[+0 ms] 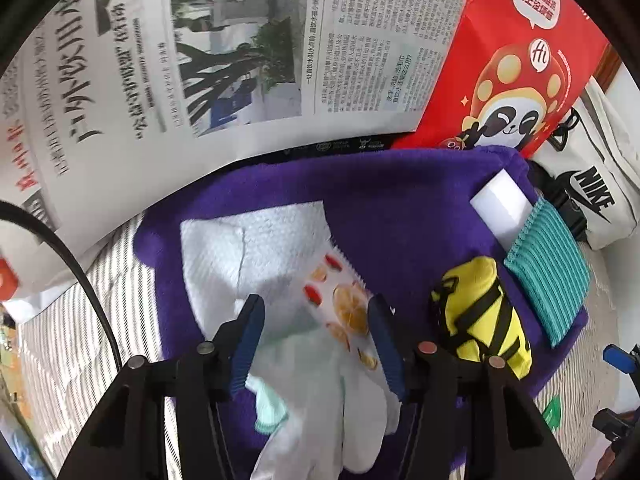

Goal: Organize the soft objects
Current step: 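Lay the orange-print packet on the purple towel and open the left gripper, then grasp the green tissue pack on the bedspread with the right gripper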

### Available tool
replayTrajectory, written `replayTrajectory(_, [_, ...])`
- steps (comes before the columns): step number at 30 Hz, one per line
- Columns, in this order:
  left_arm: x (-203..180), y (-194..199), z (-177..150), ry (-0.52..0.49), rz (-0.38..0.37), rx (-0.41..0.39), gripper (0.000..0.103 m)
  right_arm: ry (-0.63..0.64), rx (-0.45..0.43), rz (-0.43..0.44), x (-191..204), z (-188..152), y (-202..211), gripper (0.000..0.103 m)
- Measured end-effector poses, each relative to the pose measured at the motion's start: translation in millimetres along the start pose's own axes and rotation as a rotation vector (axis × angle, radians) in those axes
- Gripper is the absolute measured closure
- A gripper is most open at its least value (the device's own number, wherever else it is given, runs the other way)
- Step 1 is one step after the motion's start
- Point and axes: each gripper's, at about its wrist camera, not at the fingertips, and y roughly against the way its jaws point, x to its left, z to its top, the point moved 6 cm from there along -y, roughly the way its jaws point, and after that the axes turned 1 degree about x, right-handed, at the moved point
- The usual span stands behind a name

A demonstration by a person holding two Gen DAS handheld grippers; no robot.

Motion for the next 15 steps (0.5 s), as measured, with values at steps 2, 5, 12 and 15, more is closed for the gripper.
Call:
replayTrajectory(2, [-1.5,3.5,-4.5,-0.016,0.035,0.005,0.044,-0.003,-0.004,0.000,0.2,-4.4,5.5,0.017])
replayTrajectory(5, [-1.4,12.8,-12.6,-0.034,0.095,-0.001,0.044,-0.002,-0.010,-0.005,1.6,-10.6,12.6,0.017])
replayTrajectory(12, [-10.9,58.3,-44.6,-0.045,0.077,-0.081,0.044,0.015,-0.010,-0.034,4.9,-31.0,25.6,0.017])
replayTrajectory(15, [-15.1,79.5,-66.4,-0.045,0.051,-0.116,0.044,0.031,-0.002,-0.042,9.8,-43.1,28.6,0.017])
